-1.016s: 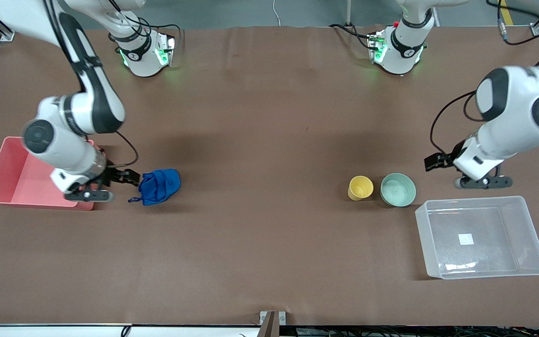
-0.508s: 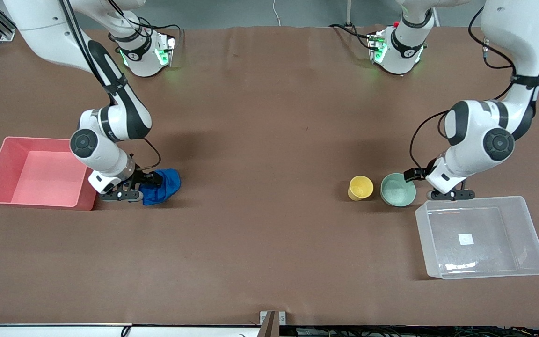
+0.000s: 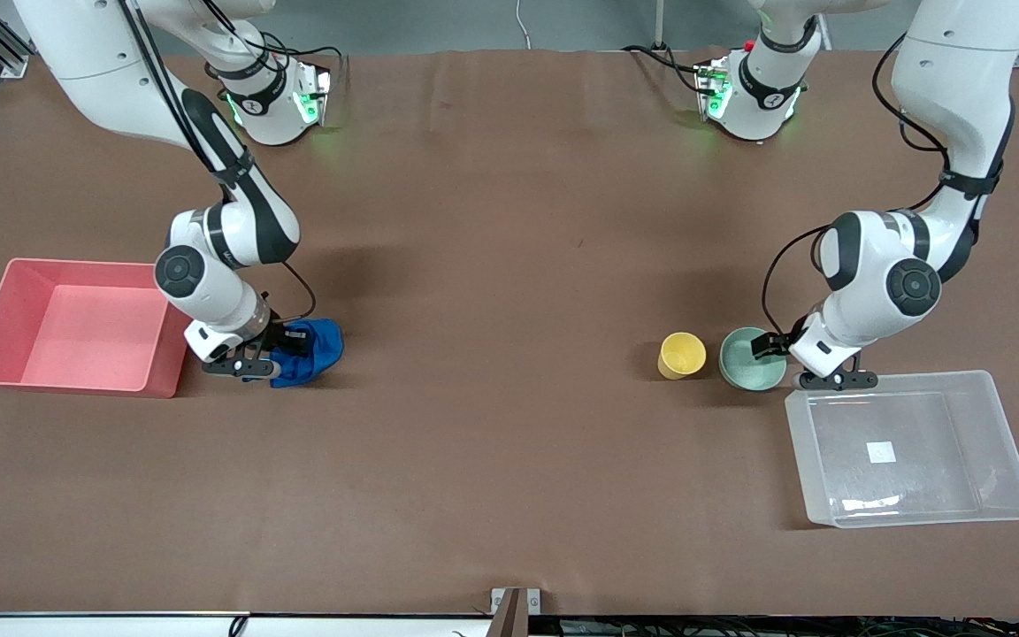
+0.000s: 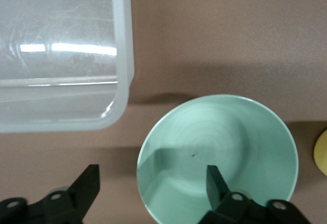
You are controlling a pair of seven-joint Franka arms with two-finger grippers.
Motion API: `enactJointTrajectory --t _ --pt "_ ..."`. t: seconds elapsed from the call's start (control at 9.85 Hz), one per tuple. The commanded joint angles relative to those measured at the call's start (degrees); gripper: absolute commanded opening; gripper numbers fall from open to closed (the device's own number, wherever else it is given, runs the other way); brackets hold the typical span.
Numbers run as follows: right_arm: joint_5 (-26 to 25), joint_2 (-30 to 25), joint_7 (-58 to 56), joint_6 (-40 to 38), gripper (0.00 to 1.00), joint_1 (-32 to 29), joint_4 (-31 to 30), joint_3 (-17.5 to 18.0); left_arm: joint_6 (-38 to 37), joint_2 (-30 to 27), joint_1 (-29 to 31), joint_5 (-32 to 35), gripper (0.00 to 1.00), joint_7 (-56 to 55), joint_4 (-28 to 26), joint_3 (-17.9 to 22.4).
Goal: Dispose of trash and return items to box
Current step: 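Grasp the blue cloth with the right gripper while the left gripper grasps the bowl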
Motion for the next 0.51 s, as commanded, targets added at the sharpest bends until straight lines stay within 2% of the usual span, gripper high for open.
enactJointTrajectory --t 0.0,0.1,0.2,0.41 --pt "-2.43 -0.66 2.03 0.12 0.01 -0.38 -0.66 0.56 1.89 2.85 0.02 0.98 0.37 0.44 0.59 -0.02" --pt "-2.44 -1.79 1.94 -2.41 0.01 -0.65 -0.05 0.56 1.98 2.85 0.11 0.98 0.15 0.44 0.59 -0.02" --pt "-2.44 -4.94 2.29 -9.66 0.01 -0.91 2.22 0.65 1.98 2.68 0.11 0.98 0.05 0.44 0.42 -0.10" --pt "-2.44 -11.01 0.72 -31.76 0.01 -2.92 12.81 0.65 1.02 0.32 0.20 0.98 0.01 0.61 0.15 -0.19"
